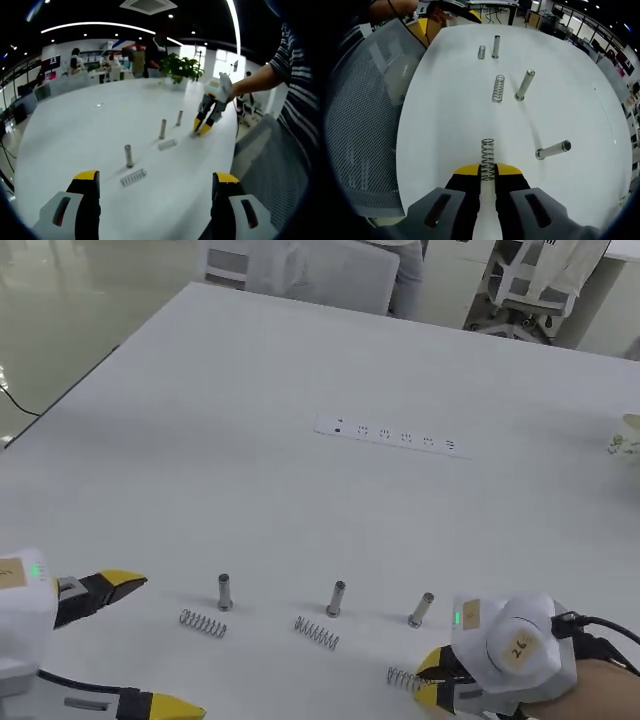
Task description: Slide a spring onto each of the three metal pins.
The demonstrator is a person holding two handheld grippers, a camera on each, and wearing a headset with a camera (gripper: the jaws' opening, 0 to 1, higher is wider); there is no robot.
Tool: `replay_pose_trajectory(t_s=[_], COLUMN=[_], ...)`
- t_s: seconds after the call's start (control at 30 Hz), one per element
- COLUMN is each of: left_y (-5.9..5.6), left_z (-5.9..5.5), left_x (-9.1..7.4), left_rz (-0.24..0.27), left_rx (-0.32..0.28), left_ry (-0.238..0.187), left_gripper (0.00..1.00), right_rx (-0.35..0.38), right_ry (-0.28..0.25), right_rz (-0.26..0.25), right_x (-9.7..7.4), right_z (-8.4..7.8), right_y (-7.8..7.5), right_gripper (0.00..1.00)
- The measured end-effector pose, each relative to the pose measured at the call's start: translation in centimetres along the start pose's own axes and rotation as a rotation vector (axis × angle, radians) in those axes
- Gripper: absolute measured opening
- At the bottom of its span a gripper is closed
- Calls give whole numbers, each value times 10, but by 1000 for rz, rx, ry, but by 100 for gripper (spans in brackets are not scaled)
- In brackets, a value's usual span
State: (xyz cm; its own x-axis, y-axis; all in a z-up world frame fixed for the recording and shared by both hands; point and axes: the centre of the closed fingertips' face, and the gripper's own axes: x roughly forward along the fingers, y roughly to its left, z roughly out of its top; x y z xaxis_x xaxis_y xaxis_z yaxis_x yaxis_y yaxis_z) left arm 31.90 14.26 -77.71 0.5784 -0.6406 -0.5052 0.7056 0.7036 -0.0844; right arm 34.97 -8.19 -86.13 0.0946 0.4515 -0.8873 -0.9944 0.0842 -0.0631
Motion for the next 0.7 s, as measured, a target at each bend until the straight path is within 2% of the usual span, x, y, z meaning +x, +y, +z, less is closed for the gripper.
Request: replay_pose_trajectory(t_s=[0.37, 0.53, 0.7], left_y=[-4, -4, -7], left_z=[-3, -1, -2], left_x=[-1, -1, 0], left_rz=[-24, -36, -59], left_rx=[-4, -20, -26], left_ry=[5, -7, 0], left_gripper=[89, 90, 87], right_rx=[-14, -27, -59], right_ry=[-19, -30, -43], right_rz=[-3, -6, -13], right_x=[-9, -20, -32], right_z=[11, 19, 30], right_y=[1, -3, -6], right_gripper=[7, 7, 7])
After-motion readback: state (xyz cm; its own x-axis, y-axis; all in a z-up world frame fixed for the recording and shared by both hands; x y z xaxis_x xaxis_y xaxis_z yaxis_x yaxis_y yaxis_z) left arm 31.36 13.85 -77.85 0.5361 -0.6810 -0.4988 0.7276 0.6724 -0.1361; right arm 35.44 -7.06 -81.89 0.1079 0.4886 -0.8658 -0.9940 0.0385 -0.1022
